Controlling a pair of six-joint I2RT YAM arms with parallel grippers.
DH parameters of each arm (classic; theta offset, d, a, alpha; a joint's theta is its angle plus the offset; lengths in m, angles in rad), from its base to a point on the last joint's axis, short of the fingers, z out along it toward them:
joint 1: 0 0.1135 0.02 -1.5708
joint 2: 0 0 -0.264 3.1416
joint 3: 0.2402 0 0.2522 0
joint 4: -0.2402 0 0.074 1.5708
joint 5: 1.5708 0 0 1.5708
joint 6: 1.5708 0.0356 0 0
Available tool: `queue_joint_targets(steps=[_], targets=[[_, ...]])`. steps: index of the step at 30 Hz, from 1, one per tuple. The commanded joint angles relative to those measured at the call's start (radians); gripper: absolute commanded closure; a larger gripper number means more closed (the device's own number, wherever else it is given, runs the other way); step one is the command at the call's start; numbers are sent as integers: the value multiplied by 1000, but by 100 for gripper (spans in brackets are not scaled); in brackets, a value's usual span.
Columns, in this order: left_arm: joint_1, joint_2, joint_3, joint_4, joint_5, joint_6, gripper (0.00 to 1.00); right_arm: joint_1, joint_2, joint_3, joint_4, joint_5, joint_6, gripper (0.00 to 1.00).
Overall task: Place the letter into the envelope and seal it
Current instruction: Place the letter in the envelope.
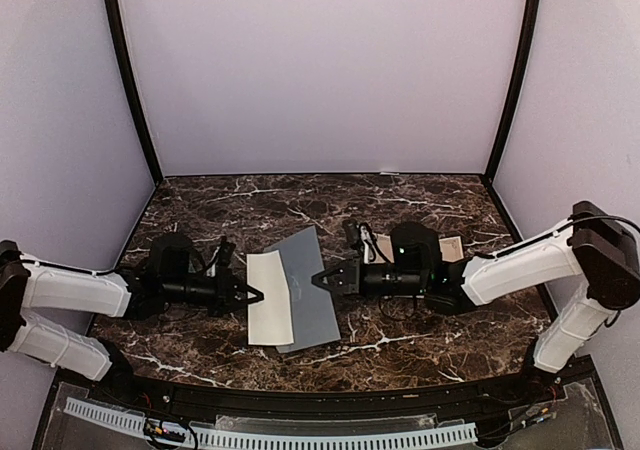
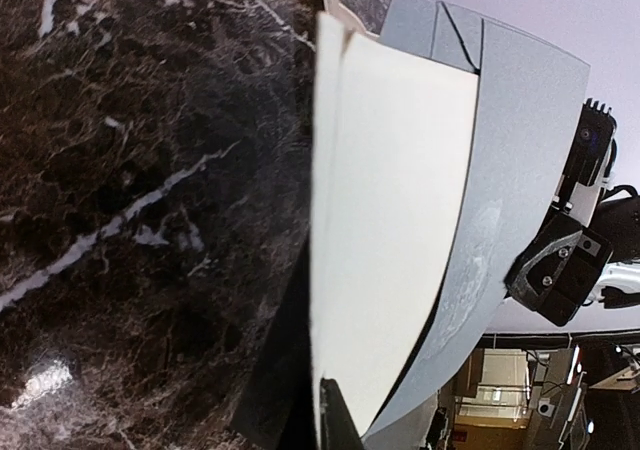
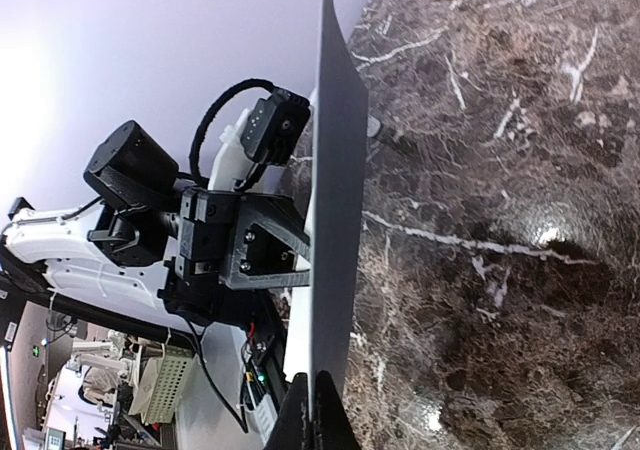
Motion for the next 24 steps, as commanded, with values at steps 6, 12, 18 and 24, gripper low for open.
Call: queue_joint_targets(steps=[6, 12, 18, 24], targets=[[-89, -121, 179, -192, -103, -6, 100, 15, -163, -6, 2, 70, -40, 100], [-122, -154, 201, -137, -128, -22, 100, 29, -228, -14, 4, 70, -65, 100], [-157, -137, 234, -86, -119, 19, 100, 41, -248, 1, -2, 45, -88, 100], [-167, -135, 244, -13, -87, 40, 100, 47, -264, 0, -11, 58, -90, 100]])
